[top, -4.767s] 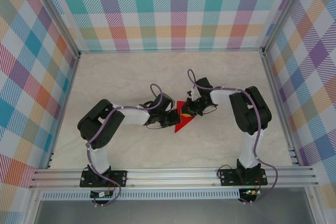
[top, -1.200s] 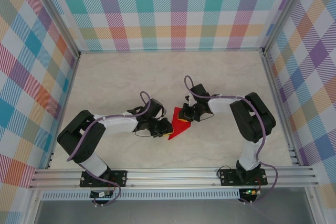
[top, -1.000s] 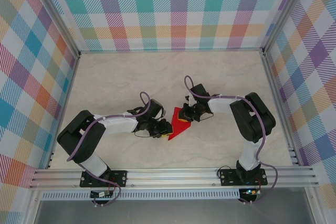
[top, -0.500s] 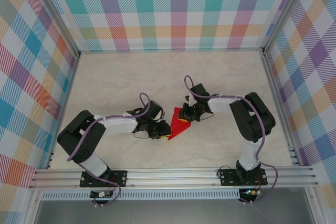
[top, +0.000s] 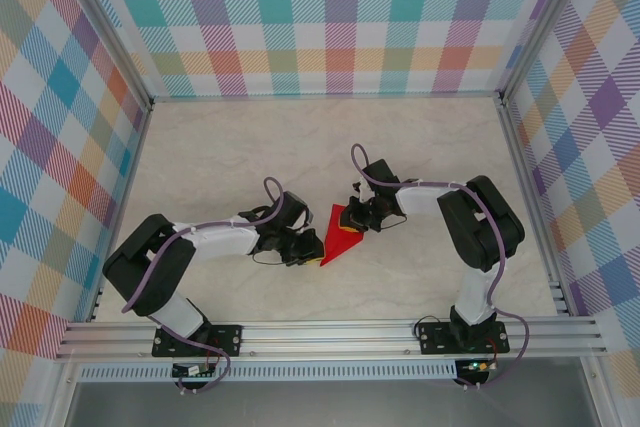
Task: Fold a paper plane with a square sheet of paper (pick it up from the middle)
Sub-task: Fourth fold the wing at the center of the table.
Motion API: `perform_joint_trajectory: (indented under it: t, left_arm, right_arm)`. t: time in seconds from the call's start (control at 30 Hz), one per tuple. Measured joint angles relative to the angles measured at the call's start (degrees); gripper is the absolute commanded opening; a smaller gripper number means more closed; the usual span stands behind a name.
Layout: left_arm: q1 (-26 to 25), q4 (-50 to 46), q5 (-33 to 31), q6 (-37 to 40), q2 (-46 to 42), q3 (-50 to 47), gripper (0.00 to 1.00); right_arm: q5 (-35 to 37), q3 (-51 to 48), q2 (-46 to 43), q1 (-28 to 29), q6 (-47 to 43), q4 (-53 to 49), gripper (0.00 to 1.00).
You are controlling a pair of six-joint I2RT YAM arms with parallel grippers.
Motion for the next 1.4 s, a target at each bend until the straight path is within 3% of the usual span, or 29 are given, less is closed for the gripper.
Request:
perform_joint_trajectory:
  t: [0.7,1.1,1.4]
  left_arm:
    - [-0.11,0.94,1.36,0.46,3.54,-0.02,0.08]
    - [-0.44,-5.20,-3.06,3.30,-1.22,2.84,0.23]
    - [-0.50,0.44,-0.55,2.69,0.07,3.76,0.13]
  right_arm:
    - [-0.44,0.96,0.76,0.00,0.00,-0.46,0.09]
    - [-0.44,1.01,0.81,0.00,0.00,-0.55,0.09]
    - [-0.61,1.05,0.94,0.00,0.00,-0.48,0.09]
